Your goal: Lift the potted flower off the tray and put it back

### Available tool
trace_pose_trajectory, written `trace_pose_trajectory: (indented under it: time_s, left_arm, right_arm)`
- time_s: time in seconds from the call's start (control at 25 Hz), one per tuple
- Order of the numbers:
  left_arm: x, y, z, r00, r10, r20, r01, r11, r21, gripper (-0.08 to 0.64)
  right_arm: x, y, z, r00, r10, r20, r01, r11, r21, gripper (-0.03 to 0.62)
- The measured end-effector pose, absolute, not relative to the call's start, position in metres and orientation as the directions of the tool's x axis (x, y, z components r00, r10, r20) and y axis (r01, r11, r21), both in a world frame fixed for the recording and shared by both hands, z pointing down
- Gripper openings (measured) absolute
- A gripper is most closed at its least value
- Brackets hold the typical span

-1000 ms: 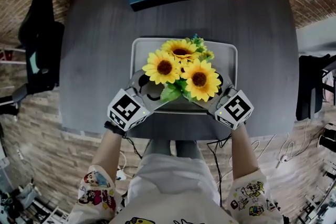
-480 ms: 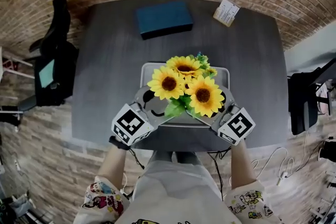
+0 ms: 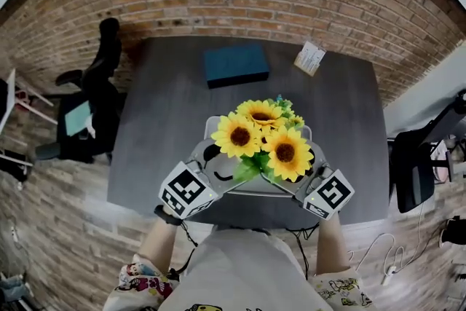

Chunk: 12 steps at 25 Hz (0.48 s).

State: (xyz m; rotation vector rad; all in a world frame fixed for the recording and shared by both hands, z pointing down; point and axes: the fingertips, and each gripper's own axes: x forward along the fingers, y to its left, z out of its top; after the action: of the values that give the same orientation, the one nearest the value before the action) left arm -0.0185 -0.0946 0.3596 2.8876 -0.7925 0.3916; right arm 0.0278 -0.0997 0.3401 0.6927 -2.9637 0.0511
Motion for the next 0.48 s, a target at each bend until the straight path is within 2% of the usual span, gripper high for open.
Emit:
trace_pose_trajectory:
  time_s: [0.24,0.48]
  left_arm:
    - [-0.014,-0.083,0.352,0.834,-0.496,0.243,-0.513,-0.858,0.008,0.388]
    - [-0.010,-0.082,0.348,0.846,-0.480,0.230,-0.500,-0.865,0.033,0.388]
  right_arm:
    - [0.033,-0.086,0.333,-0.892,-0.446,0.073,-0.447,0.895,0.010,0.419]
    - [0.036,-0.084,0.327,-0.882,-0.465,0.082,-0.463,0.885,0.039,0.419]
